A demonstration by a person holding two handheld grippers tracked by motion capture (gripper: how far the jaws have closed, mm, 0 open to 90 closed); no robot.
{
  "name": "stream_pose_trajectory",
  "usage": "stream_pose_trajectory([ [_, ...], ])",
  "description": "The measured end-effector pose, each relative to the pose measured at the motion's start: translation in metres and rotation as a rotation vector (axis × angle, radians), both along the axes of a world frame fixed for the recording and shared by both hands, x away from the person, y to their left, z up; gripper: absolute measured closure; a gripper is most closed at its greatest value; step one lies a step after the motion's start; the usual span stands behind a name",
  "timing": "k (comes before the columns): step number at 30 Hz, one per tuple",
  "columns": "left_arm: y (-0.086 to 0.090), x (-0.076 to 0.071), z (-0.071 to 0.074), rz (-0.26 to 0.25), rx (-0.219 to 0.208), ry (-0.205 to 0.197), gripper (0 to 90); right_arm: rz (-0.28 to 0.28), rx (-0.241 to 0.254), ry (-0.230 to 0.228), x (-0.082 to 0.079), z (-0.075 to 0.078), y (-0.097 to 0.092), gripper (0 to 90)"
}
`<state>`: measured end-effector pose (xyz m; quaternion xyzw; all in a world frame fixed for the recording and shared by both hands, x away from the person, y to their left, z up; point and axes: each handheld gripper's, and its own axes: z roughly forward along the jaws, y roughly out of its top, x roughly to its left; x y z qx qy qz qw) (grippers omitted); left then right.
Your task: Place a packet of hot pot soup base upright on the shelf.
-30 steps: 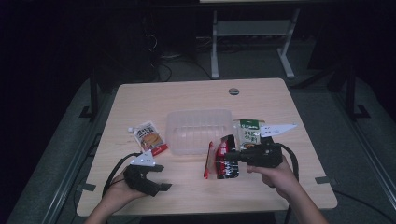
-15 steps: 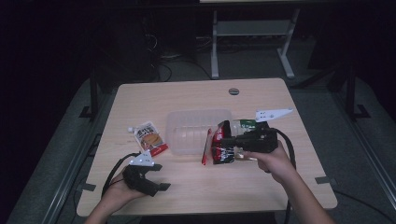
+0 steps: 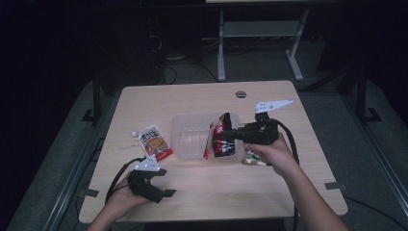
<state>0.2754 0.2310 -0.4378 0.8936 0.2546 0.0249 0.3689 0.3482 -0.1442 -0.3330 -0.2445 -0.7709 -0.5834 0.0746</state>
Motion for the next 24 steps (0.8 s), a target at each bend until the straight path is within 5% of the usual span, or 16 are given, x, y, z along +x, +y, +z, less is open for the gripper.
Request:
stream_pose_trajectory([
  [24,0.000,0.001,-0.002,-0.006,0.014,0.016,15.7,0.039,-0.028,0.015,0.040,0.003,0.045,90.0],
])
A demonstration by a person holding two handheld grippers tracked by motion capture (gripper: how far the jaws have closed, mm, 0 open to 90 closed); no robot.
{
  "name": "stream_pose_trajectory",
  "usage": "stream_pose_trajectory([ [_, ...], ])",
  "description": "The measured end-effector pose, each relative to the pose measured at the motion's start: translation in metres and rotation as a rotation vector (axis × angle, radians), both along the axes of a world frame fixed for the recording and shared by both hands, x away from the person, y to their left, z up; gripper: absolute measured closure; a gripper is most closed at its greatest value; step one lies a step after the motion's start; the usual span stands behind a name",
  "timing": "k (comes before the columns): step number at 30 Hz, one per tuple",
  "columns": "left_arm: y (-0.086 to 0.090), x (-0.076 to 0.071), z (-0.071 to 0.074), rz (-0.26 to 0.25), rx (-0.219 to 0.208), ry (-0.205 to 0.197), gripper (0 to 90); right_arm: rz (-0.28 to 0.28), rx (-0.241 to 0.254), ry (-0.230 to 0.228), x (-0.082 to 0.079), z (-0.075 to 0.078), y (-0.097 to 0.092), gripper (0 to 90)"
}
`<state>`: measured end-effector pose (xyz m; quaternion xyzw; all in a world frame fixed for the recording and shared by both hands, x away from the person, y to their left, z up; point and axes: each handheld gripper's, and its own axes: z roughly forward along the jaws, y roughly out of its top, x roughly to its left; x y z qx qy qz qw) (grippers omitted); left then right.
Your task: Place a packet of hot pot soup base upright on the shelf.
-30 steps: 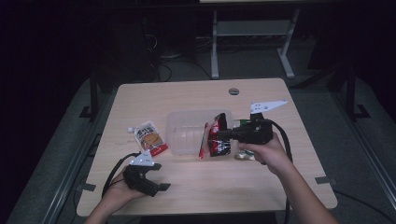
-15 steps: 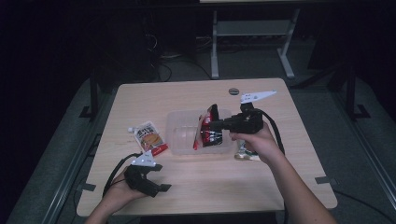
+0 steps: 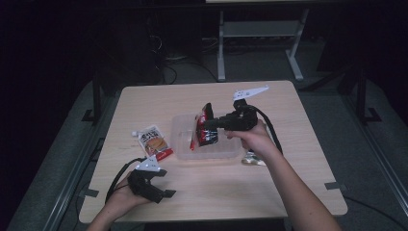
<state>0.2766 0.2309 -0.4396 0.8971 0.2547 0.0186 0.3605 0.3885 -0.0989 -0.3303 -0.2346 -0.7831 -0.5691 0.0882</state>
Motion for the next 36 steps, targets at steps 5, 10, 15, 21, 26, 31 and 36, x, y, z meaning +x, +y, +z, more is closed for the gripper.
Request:
stream_pose_trajectory([
  [5,0.000,0.000,0.000,-0.002,0.005,0.002,15.7,0.004,-0.010,0.012,0.004,-0.004,0.005,90.0],
  [10,-0.001,0.001,-0.001,-0.009,0.011,0.006,15.7,0.006,-0.018,0.018,0.010,-0.008,0.013,90.0],
  [15,-0.002,0.000,-0.002,-0.002,0.001,0.014,15.7,0.009,-0.032,0.028,0.015,-0.012,0.021,90.0],
  [21,-0.002,0.000,-0.003,-0.002,-0.002,0.021,15.7,0.009,-0.067,0.035,0.021,-0.024,0.033,90.0],
  [26,-0.002,0.001,-0.003,-0.004,0.002,0.025,15.7,0.006,-0.087,0.054,0.025,-0.031,0.038,90.0],
  [31,-0.001,0.001,-0.003,-0.008,0.006,0.023,15.7,0.003,-0.081,0.072,0.030,-0.036,0.040,90.0],
  [36,-0.002,0.001,-0.003,-0.009,0.007,0.026,15.7,-0.006,-0.106,0.086,0.036,-0.046,0.045,89.9],
])
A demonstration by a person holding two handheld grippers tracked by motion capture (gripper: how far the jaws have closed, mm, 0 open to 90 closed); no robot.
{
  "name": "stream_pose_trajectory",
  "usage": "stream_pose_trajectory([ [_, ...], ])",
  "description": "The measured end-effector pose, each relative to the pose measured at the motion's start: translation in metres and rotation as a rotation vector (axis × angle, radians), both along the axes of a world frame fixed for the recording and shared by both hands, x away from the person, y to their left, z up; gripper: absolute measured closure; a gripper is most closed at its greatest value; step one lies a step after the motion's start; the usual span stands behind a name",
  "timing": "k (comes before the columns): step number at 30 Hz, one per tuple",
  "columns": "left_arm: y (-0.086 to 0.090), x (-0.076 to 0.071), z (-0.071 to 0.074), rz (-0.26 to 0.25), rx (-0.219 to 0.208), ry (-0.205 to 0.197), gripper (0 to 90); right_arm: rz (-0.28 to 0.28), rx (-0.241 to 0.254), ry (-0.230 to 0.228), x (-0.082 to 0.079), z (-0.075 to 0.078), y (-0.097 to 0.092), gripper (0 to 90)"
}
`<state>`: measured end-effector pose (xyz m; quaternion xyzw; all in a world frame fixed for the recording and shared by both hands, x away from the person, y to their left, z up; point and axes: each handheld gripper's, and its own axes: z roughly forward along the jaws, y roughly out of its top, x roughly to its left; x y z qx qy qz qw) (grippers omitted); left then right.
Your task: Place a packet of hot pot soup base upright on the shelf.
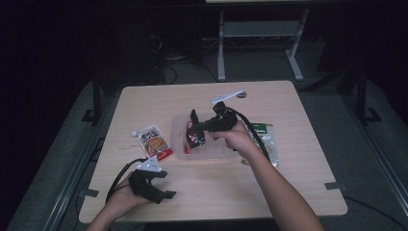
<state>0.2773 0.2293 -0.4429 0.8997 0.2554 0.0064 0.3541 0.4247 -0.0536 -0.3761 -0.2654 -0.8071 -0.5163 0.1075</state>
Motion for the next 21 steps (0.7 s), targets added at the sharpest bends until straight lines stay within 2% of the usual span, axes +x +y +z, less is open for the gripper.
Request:
stream_pose_trajectory([
  [4,0.000,0.000,0.000,0.000,0.001,0.002,15.7,-0.007,0.005,0.008,0.003,-0.004,0.002,89.9],
  [11,0.000,0.000,0.000,0.000,0.004,0.004,15.7,-0.030,-0.027,0.016,0.008,-0.014,0.010,89.7],
  [12,0.000,0.000,0.000,0.001,0.005,0.003,15.7,-0.030,-0.013,0.018,0.010,-0.016,0.010,89.7],
  [16,0.000,0.000,-0.001,-0.002,0.007,0.007,15.7,-0.042,-0.008,0.017,0.012,-0.018,0.012,88.9],
  [17,0.000,0.000,-0.001,-0.002,0.006,0.007,15.7,-0.047,-0.006,0.014,0.012,-0.018,0.012,86.3],
  [20,0.000,0.000,-0.001,-0.001,0.007,0.008,15.7,-0.068,-0.016,-0.013,0.011,-0.015,0.011,67.2],
  [21,0.000,0.000,-0.001,-0.001,0.007,0.008,15.7,-0.068,-0.016,-0.013,0.011,-0.015,0.011,67.2],
])
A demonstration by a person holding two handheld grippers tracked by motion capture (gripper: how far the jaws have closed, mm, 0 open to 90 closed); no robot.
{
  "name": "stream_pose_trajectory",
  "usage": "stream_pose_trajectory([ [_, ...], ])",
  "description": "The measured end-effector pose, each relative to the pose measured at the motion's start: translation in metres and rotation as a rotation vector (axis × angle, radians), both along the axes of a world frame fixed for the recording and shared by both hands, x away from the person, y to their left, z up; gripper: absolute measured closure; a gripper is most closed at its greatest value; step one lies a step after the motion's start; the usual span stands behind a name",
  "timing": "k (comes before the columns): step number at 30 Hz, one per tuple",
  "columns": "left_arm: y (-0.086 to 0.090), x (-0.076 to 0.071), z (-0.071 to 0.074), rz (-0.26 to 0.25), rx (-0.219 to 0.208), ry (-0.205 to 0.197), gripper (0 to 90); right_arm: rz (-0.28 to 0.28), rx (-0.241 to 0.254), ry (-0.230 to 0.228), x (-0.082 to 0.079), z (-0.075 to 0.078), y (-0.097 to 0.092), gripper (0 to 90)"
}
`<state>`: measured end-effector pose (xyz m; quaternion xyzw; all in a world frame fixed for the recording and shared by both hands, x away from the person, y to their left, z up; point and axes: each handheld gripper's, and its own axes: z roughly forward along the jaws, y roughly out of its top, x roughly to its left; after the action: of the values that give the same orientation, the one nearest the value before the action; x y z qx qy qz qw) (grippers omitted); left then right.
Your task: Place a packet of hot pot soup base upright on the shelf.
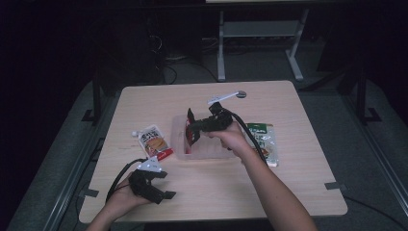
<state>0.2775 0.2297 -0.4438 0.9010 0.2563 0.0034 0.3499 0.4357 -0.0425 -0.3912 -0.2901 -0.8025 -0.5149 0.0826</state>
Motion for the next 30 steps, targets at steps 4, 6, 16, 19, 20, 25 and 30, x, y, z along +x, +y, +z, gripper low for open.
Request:
stream_pose_trajectory([
  [4,0.000,0.001,-0.001,0.003,-0.003,0.001,15.7,0.002,-0.028,-0.016,-0.004,0.003,-0.002,53.8],
  [6,0.000,0.001,-0.001,0.003,-0.005,0.002,15.7,-0.001,-0.027,-0.027,-0.006,0.005,-0.004,49.3],
  [16,0.001,0.002,-0.001,0.006,-0.001,-0.001,15.7,-0.020,0.003,-0.062,-0.020,0.024,-0.028,39.4],
  [19,0.000,0.002,-0.001,0.005,-0.002,-0.001,15.7,-0.024,0.005,-0.075,-0.025,0.029,-0.035,38.5],
  [20,0.000,0.002,-0.001,0.006,-0.002,-0.001,15.7,-0.023,0.006,-0.077,-0.030,0.031,-0.039,37.7],
  [25,0.000,0.002,0.000,0.008,-0.003,0.000,15.7,-0.015,-0.003,-0.085,-0.040,0.033,-0.047,36.0],
  [30,0.001,0.002,0.001,0.013,-0.005,-0.004,15.8,-0.025,-0.045,-0.128,-0.057,0.031,-0.059,33.1],
])
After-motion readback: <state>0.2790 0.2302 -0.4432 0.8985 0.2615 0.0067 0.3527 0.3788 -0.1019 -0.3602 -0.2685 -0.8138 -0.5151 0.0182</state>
